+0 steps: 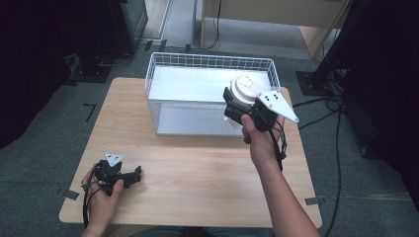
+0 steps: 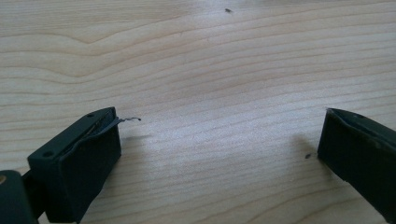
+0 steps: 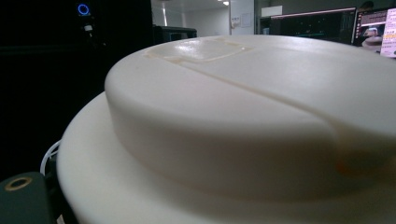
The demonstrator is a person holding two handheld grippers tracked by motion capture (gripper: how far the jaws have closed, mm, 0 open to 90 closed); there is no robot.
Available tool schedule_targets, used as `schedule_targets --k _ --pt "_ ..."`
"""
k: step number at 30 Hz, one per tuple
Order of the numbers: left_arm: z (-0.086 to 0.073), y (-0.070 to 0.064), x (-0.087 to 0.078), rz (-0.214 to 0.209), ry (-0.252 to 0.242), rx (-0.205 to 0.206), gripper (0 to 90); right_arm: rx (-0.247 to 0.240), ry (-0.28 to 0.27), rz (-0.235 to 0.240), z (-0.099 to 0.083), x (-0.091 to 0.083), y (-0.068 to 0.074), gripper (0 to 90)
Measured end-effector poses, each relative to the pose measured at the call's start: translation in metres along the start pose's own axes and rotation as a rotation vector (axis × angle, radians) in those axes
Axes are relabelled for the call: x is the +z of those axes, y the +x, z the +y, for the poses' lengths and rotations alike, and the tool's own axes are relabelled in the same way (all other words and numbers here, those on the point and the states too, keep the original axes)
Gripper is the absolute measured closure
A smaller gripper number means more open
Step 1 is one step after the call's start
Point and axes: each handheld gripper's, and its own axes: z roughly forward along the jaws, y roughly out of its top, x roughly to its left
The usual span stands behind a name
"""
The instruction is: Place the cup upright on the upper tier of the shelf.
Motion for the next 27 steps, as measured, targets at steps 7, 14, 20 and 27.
schedule_targets --k 7,14,20,27 --pt "0.000 0.000 0.000 0.000 0.000 0.000 0.0 -0.006 -0.028 -0.014 0.013 0.015 0.004 7.6" --pt "0.000 0.000 0.000 0.000 0.000 0.000 0.0 -0.015 -0.039 -0.027 0.020 0.034 0.010 7.6" --pt "0.000 0.000 0.000 0.000 0.000 0.000 0.0 -0.014 -0.027 -0.038 0.021 0.053 0.015 7.6" --pt "0.000 0.000 0.000 -0.001 0.000 -0.001 0.0 -0.020 -0.016 -0.059 0.023 0.076 0.018 7.6"
